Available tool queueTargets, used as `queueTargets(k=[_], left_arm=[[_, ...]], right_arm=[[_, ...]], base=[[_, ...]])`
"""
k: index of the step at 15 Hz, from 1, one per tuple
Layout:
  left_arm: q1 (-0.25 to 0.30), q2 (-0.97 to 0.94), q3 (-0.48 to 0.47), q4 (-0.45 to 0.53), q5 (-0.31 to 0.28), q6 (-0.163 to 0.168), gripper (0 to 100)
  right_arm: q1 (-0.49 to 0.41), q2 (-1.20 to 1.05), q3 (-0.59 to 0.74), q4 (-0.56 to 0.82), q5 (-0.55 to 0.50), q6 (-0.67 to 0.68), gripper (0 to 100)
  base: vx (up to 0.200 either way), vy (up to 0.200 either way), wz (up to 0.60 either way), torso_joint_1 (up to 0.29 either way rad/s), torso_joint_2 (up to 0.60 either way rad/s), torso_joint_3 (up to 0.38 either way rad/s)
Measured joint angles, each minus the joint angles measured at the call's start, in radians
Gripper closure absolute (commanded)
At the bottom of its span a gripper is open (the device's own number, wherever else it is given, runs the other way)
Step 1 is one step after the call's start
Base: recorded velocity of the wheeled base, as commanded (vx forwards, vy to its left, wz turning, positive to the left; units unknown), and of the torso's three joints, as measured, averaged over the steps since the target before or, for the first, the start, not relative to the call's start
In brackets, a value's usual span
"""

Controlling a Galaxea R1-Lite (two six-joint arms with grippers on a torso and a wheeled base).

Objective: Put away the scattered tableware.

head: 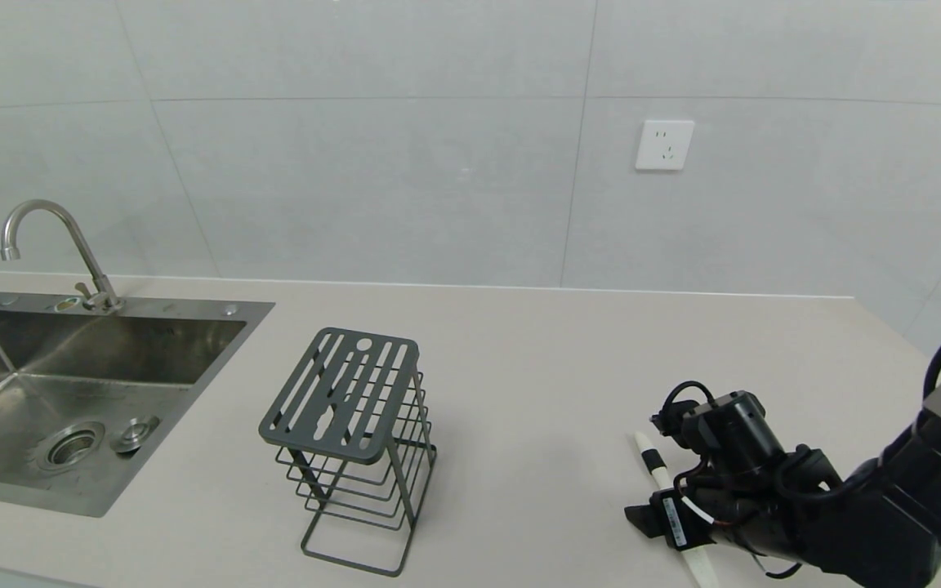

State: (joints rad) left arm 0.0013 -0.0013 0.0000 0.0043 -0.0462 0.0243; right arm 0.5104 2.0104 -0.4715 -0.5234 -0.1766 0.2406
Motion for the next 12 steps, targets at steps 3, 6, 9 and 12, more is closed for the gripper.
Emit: queueTargets(k=[3,6,9,12], left_arm=[[0.0,0.0,0.0,0.0,0.0,0.0,0],[0.0,0.0,0.0,0.0,0.0,0.0,0],[0.0,0.0,0.0,-0.001,0.0,0.0,0],[0.0,0.0,0.0,-0.001,0.0,0.0,0]], right_arm=[[-0.003,0.007,0.006,0.001,0.0,0.0,100],[-0.003,0.032,0.017,-0.012,0.0,0.001,100],[0.004,0.061,0.028,-0.026,-0.003,0.002,100],[0.01,0.04,0.029,-0.032,0.0,0.0,100]], base=[[0.0,0.0,0.0,0.0,0.0,0.0],[0.0,0.0,0.0,0.0,0.0,0.0],[0.0,0.0,0.0,0.0,0.0,0.0],[0.0,0.0,0.0,0.0,0.0,0.0]])
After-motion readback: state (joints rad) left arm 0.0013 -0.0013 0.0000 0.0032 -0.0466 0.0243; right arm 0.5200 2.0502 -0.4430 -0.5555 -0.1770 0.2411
